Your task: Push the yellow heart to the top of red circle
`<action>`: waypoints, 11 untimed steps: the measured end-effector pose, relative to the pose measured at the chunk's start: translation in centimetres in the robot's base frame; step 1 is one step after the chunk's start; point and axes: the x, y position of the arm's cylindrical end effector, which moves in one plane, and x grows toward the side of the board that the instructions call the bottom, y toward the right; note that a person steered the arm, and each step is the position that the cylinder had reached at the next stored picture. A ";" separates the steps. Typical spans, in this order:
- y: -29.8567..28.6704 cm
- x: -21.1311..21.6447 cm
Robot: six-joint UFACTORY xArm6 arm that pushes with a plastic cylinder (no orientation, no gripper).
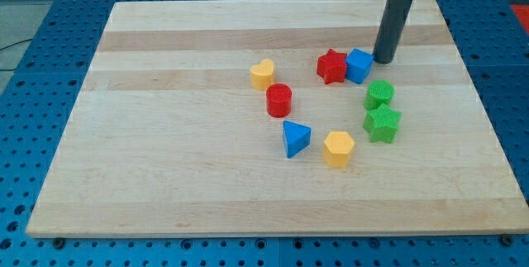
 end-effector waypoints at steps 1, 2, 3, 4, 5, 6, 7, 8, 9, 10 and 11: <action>-1.6 1.1; -1.6 1.5; -1.7 -3.3; -10.2 -4.7; -21.8 -4.0; -25.7 0.7; -22.4 2.2; -20.1 2.2; -20.1 2.2; -20.1 2.2; -20.2 2.5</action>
